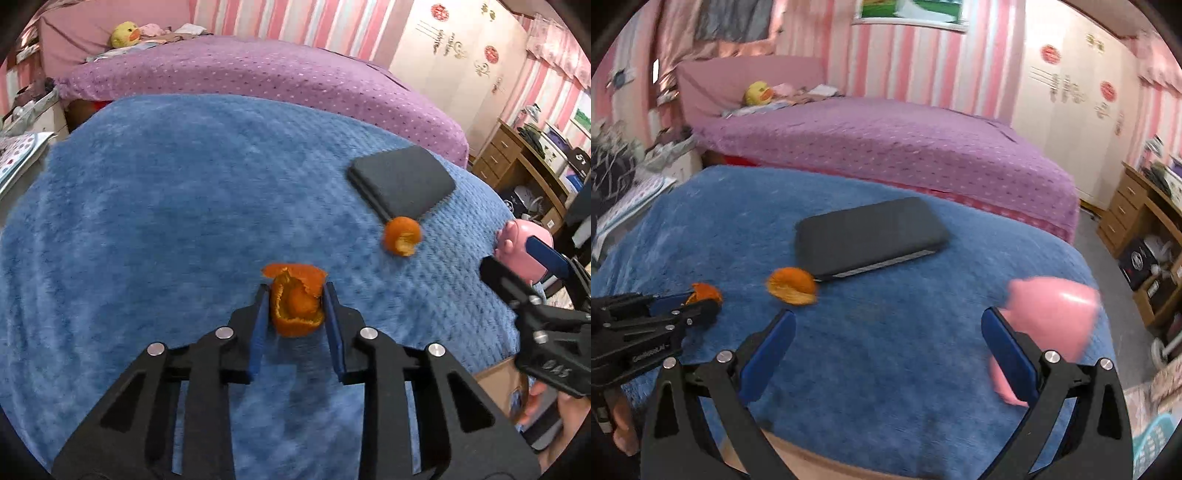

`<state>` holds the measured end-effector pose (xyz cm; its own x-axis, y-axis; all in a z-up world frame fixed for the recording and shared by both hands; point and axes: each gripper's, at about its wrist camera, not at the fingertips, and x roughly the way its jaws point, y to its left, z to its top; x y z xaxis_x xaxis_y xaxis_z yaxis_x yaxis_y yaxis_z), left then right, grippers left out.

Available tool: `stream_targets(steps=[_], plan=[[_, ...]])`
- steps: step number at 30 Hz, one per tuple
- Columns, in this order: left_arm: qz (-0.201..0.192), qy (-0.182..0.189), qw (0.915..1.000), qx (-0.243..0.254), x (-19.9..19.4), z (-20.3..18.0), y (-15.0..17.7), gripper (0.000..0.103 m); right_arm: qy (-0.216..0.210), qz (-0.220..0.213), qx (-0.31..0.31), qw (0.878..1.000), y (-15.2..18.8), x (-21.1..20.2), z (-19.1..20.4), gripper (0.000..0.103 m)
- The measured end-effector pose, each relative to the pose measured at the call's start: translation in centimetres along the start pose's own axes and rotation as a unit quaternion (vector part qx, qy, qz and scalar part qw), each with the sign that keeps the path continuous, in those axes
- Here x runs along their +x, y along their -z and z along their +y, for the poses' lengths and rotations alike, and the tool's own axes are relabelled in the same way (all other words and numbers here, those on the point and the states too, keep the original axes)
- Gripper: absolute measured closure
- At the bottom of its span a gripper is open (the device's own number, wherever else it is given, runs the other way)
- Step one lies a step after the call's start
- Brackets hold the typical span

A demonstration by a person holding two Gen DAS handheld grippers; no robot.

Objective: Collect trash

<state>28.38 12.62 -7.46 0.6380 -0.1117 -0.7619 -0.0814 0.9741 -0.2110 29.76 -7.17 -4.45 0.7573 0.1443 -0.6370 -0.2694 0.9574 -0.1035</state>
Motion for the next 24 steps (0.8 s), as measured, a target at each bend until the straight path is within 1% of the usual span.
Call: stream_targets(steps=[2, 5, 6, 8, 10, 12, 13, 14, 17, 20, 24], plan=[[-0.013, -0.012, 0.9998, -0.006, -0.9, 1.1, -0.3, 0.075, -0.008, 0.003, -0.011, 1.000, -0.6, 0.6, 1.3, 0.005], [-0.036, -0.069, 0.9969, -0.009, -2.6, 3.1, -0.6, 0.076, -0.024, 0.020, -0.017, 0.999, -1.3, 2.1, 3.0, 0.006], [-0.037, -0.076, 0.9963, -0.013, -2.7, 3.5, -0.7, 0.076, -0.029, 0.032, -0.018, 0.999, -1.4, 2.9, 3.5, 0.006], [-0.036, -0.084, 0.9955, -0.025, -2.9, 4.6, -0.7, 0.076, -0.036, 0.047, -0.018, 0.998, -1.7, 4.0, 4.1, 0.021], [-0.030, -0.095, 0.9945, -0.034, -2.6, 5.4, -0.6, 0.078, -0.041, 0.055, -0.020, 0.997, -1.8, 4.8, 4.5, 0.026], [-0.021, -0.103, 0.9937, -0.039, -2.2, 5.9, -0.5, 0.081, -0.051, 0.063, -0.027, 0.996, -1.8, 5.5, 5.1, 0.036], [-0.018, -0.104, 0.9935, -0.042, -2.1, 6.2, -0.4, 0.081, -0.058, 0.070, -0.031, 0.995, -1.8, 5.8, 5.4, 0.050], [-0.016, -0.104, 0.9935, -0.045, -2.0, 6.2, -0.3, 0.082, -0.065, 0.077, -0.034, 0.994, -1.6, 6.1, 5.6, 0.060], [-0.018, -0.107, 0.9931, -0.043, -1.9, 5.9, -0.8, 0.082, -0.075, 0.064, -0.030, 0.995, -1.5, 5.6, 5.4, 0.069], [-0.021, -0.111, 0.9930, -0.035, -2.0, 5.4, -0.6, 0.084, -0.078, 0.049, -0.033, 0.995, -1.3, 4.5, 4.9, 0.072], [-0.022, -0.112, 0.9930, -0.029, -2.0, 5.0, -0.3, 0.084, -0.072, 0.027, -0.024, 0.997, -1.0, 1.9, 2.5, 0.073]])
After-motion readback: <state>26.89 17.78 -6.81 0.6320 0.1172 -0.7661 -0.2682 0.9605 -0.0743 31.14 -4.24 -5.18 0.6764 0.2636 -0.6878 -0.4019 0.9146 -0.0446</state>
